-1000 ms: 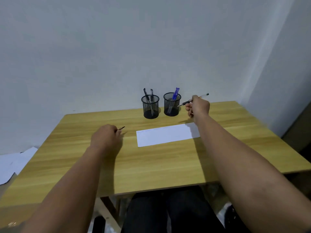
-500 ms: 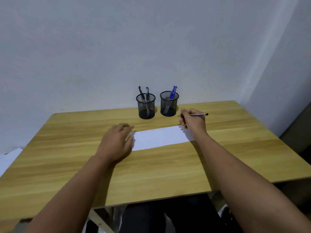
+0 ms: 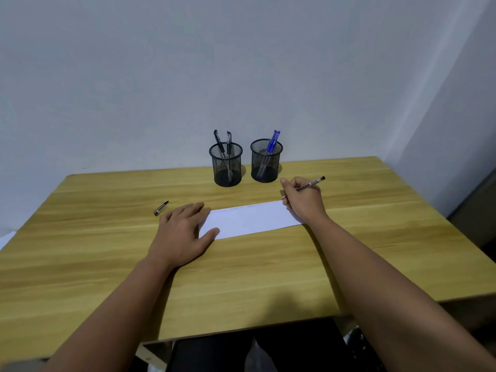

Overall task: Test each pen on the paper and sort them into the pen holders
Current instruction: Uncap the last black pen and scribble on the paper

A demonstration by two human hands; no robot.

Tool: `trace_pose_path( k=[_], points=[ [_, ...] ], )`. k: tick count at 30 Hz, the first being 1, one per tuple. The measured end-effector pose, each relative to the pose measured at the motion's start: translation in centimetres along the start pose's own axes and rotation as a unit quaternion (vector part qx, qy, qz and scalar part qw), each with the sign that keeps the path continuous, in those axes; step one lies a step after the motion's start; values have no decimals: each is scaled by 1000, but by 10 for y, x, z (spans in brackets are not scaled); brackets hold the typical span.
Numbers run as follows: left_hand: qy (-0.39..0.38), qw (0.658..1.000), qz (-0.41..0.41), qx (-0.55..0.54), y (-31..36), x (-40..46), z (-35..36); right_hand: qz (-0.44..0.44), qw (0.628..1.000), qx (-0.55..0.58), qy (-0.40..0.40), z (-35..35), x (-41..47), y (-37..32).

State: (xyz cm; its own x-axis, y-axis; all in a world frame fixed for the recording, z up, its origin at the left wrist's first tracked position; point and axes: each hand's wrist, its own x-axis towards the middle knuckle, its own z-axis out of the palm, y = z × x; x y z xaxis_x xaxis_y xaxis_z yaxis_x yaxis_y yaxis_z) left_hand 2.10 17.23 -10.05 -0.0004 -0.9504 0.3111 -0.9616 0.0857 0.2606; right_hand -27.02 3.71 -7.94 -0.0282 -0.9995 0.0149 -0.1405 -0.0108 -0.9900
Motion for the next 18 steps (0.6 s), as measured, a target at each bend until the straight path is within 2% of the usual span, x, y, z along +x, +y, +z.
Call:
trace_pose_path(
  k=[18],
  points=[
    [-1,1000,-7,10,-2,1,2,-39,998,-43,-30,7,2,11]
  ],
)
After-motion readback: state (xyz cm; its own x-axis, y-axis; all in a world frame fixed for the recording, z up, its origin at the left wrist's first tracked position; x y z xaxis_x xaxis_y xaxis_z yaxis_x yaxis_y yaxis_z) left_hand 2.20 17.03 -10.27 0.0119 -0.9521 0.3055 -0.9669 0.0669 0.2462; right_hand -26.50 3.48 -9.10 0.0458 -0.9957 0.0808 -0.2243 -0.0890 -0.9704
